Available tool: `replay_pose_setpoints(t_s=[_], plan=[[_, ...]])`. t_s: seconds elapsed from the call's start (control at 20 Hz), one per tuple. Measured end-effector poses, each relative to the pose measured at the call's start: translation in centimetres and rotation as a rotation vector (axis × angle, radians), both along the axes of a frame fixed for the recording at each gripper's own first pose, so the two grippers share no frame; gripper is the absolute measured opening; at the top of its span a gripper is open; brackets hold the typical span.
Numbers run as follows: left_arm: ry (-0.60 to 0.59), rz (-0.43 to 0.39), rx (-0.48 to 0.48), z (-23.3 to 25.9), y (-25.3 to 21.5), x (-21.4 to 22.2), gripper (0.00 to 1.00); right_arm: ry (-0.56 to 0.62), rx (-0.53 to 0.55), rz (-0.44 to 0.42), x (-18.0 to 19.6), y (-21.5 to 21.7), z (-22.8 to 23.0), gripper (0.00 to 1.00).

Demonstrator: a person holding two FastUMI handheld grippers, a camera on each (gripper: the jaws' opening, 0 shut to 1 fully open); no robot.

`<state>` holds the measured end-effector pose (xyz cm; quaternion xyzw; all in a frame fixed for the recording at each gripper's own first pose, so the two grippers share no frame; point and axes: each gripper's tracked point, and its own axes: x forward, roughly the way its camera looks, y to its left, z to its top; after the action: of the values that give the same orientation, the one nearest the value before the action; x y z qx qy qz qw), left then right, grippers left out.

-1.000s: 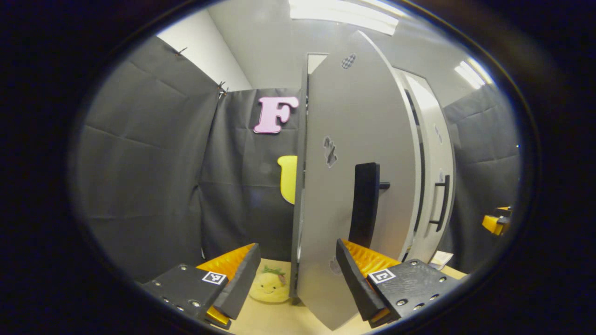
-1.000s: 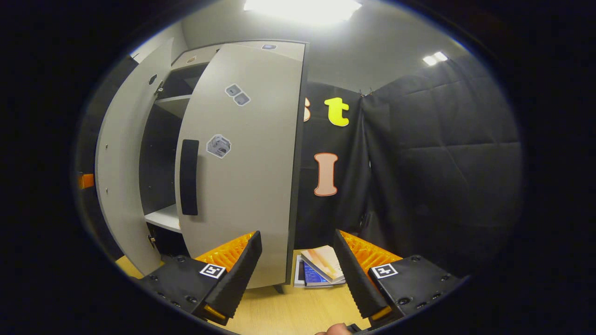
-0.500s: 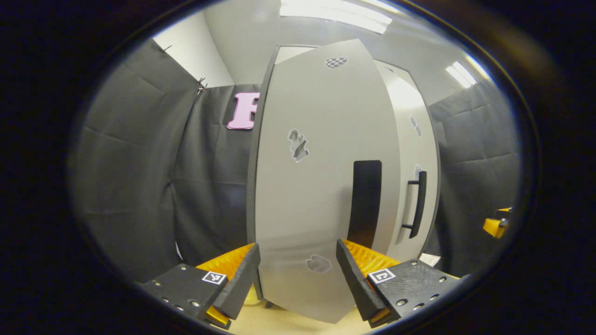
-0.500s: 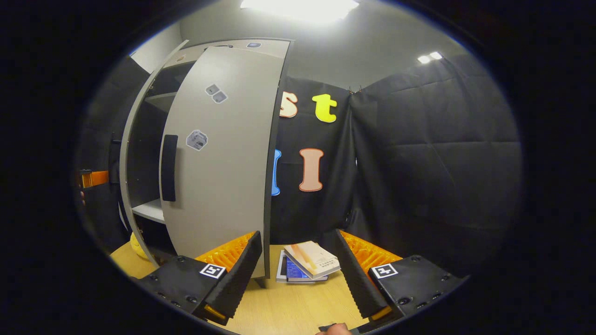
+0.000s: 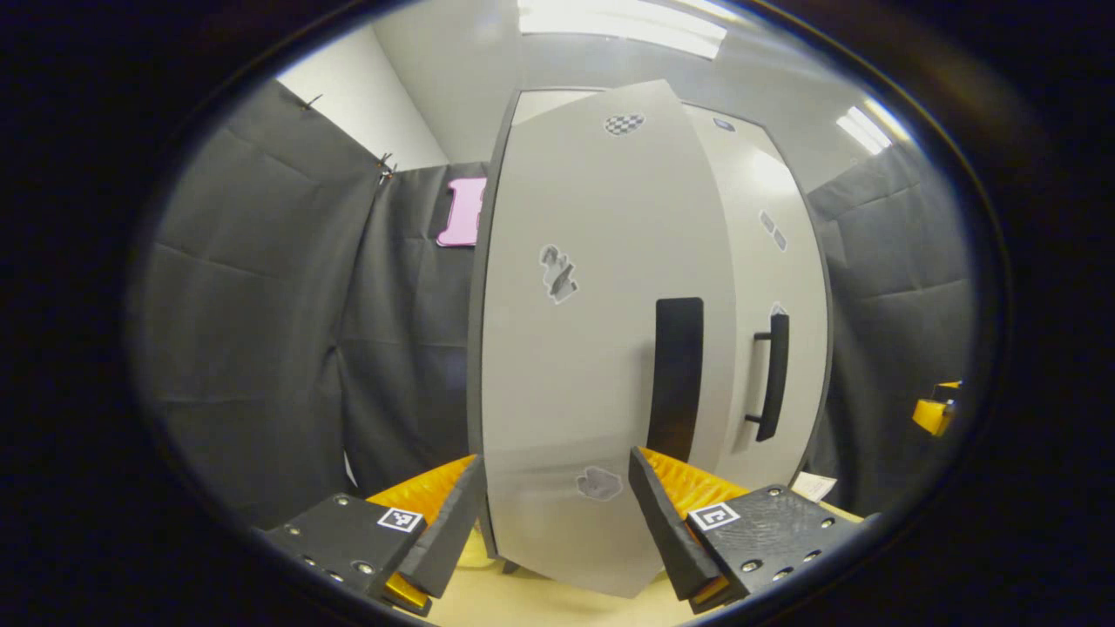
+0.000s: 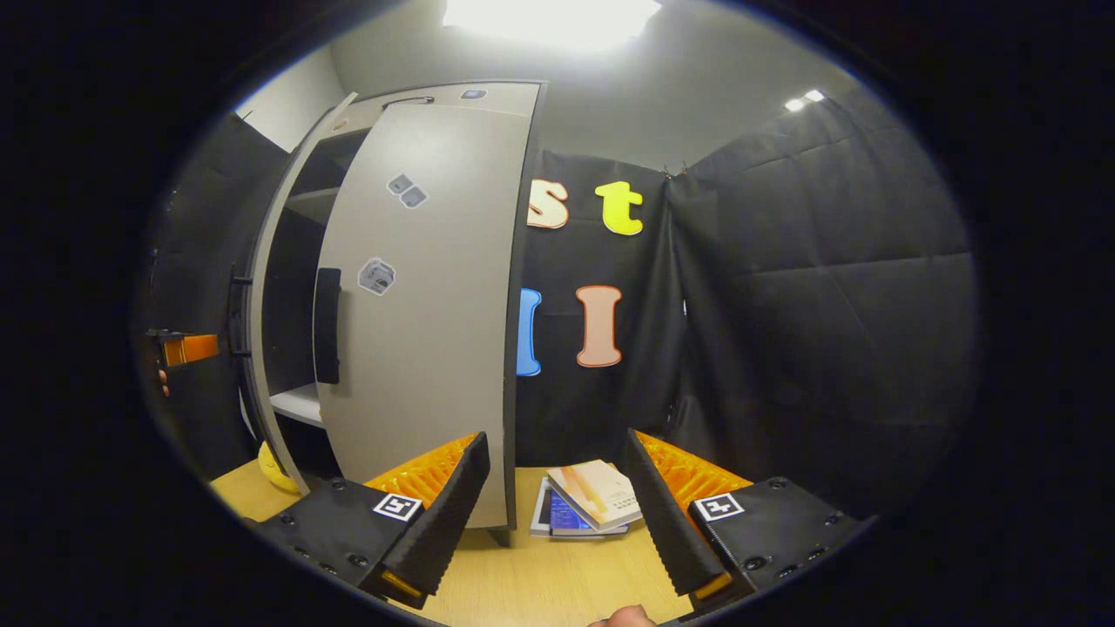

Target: Grab one shoe with the right hand and put it into the shoe cabinet, grab the other shoe with the left hand and put it into the shoe cabinet; then close the right door with the right hand and the left door with the left hand.

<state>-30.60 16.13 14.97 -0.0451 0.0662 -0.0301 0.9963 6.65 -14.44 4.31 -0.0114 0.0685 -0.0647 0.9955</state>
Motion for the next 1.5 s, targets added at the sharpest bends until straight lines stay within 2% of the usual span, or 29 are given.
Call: replay_pose_setpoints(t_s=[0.2,0.45,1.05,1.5], plan=[[-0.017,0.050,0.050,1.2,1.1,-2.7,0.94,-0.062,0.041,0.102,0.3,2.3,1.2,0.98],[-0.022,0.052,0.057,1.7,1.7,-7.2,0.94,-0.097,0.053,0.169,-1.3,5.0,2.3,0.98],[-0.005,0.011,0.075,2.3,5.7,-16.7,0.94,-0.093,0.070,0.164,-9.6,9.7,3.5,0.97],[-0.013,0.012,0.104,2.5,6.3,-19.3,0.94,-0.080,0.074,0.165,-11.5,11.0,3.4,0.98]])
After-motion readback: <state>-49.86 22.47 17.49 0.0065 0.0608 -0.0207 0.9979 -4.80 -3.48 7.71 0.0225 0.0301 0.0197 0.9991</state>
